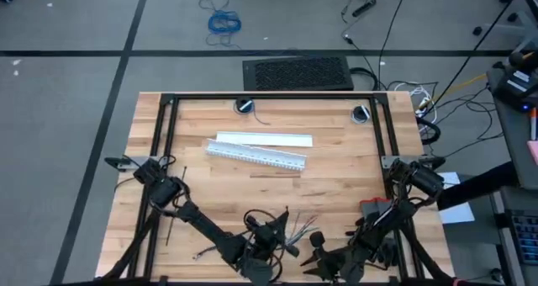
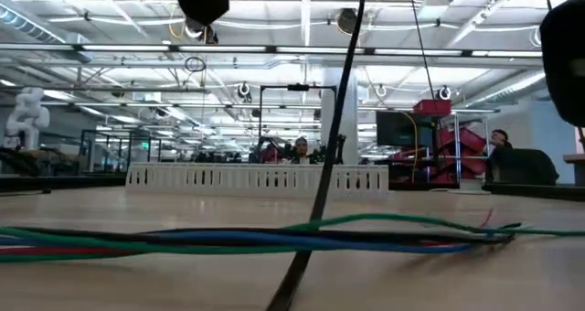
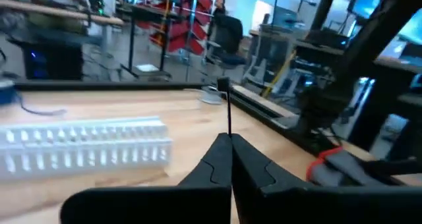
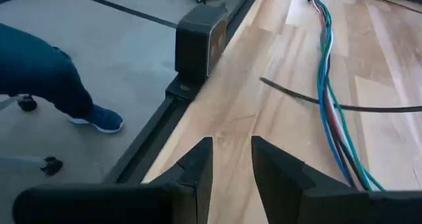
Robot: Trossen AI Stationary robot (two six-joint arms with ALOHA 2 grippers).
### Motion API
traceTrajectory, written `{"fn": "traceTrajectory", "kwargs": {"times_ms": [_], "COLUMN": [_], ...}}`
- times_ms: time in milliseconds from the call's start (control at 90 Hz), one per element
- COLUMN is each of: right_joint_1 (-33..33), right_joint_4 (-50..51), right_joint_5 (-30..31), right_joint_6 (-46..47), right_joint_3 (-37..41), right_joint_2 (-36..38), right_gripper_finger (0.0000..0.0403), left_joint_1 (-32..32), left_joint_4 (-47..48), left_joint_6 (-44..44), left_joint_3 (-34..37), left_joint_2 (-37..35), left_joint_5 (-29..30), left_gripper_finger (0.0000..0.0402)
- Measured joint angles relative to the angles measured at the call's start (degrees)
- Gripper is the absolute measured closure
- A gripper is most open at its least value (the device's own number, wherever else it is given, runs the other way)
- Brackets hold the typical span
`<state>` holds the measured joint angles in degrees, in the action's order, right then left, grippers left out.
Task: Ziptie cables
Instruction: Wrap the cable wire using a zip tie
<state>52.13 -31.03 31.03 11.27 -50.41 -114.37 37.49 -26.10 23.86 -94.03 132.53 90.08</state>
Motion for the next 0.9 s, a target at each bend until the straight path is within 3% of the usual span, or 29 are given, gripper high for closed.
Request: {"fn": "traceTrajectory", "kwargs": {"times_ms": [111,567,689,900], "right_joint_1": [0.1,0.3,0.8,1.3], "right_joint_4": [0.8,4.3,5.2,4.8], "right_joint_5": [0.0,-1.2,-1.1,-1.5], "right_joint_6": [0.2,2.3,3.9,5.2], "right_joint_3": [0.0,0.0,0.0,0.0], "right_joint_2": [0.0,0.0,0.0,0.0], "right_gripper_finger": [0.0305,0.0305,0.0305,0.0305], "left_joint_1": [-0.1,2.2,3.2,4.0], "left_joint_4": [0.8,18.7,19.6,16.6], "left_joint_6": [-2.7,-24.2,-20.8,-0.4], "left_joint_3": [0.6,0.7,0.7,0.1], "left_joint_2": [0.0,0.0,0.0,0.0], "left_joint_5": [0.0,-0.1,-0.2,-0.4], "left_gripper_finger": [0.0402,0.0402,0.0402,0.0402]}}
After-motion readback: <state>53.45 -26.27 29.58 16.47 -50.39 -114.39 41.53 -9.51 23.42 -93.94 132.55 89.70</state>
